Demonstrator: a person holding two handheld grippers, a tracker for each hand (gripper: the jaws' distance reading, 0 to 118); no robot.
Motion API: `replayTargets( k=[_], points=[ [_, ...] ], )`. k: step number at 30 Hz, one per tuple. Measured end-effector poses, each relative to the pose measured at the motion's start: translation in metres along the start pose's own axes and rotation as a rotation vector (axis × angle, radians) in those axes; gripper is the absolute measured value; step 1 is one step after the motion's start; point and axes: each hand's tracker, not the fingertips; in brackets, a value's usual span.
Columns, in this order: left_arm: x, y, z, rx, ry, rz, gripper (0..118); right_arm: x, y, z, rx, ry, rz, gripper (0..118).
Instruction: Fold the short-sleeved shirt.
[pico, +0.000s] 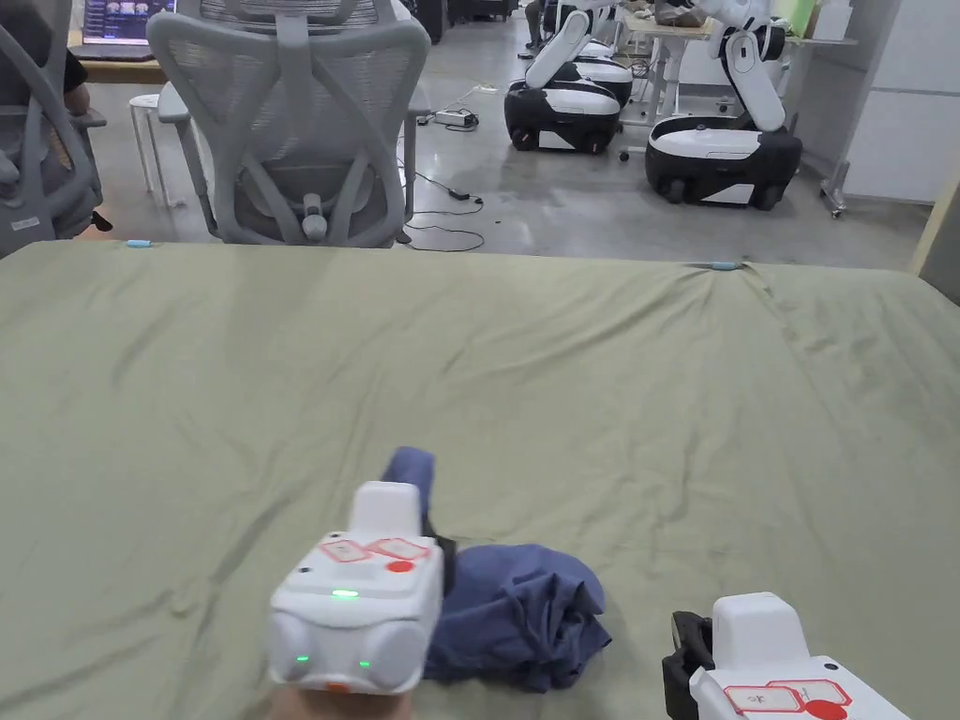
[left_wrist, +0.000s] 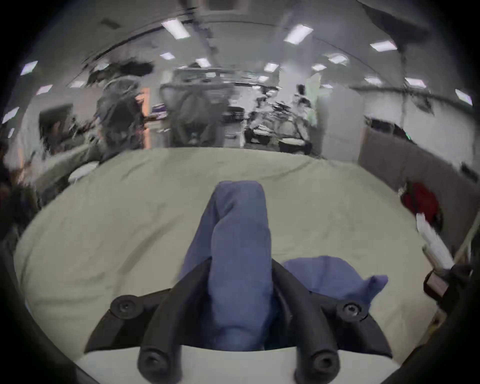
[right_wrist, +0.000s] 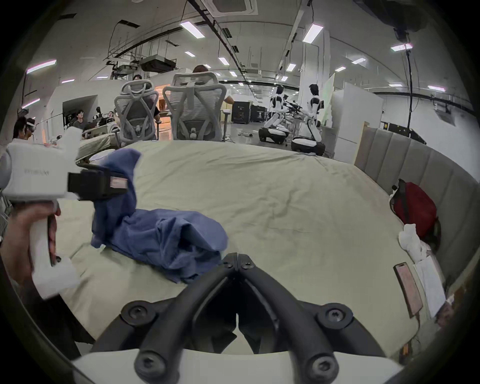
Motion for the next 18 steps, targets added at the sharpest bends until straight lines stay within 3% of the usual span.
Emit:
replayTargets(
  k=[3, 6, 10, 11, 14, 15, 18],
  points=[
    [0.061, -0.022, -0.019, -0.041, 0.011, -0.23, 17, 0.017, -0.004, 0.004, 0.007, 0.014, -0.037, 0],
    [0.083, -0.046, -0.034, -0.084, 0.023, -0.334, 17, 0.029, -0.006, 0.004, 0.014, 0.012, -0.044, 0],
    [0.069, -0.044, -0.039, -0.099, -0.004, -0.272, 19, 0.041, -0.007, 0.002, 0.015, 0.021, -0.058, 0],
    [0.065, -0.038, -0.036, -0.098, -0.036, -0.239, 26, 0.042, -0.007, 0.001, 0.014, 0.024, -0.058, 0],
    [0.05, -0.012, -0.01, -0.058, -0.139, -0.146, 95, 0.043, -0.007, -0.002, 0.007, 0.04, -0.056, 0],
    [0.042, -0.003, -0.001, -0.04, -0.183, -0.099, 101, 0.042, -0.007, -0.002, 0.008, 0.044, -0.056, 0],
    [0.014, 0.017, 0.015, -0.009, -0.285, 0.12, 95, 0.041, -0.006, -0.003, 0.009, 0.058, -0.065, 0]
  ],
)
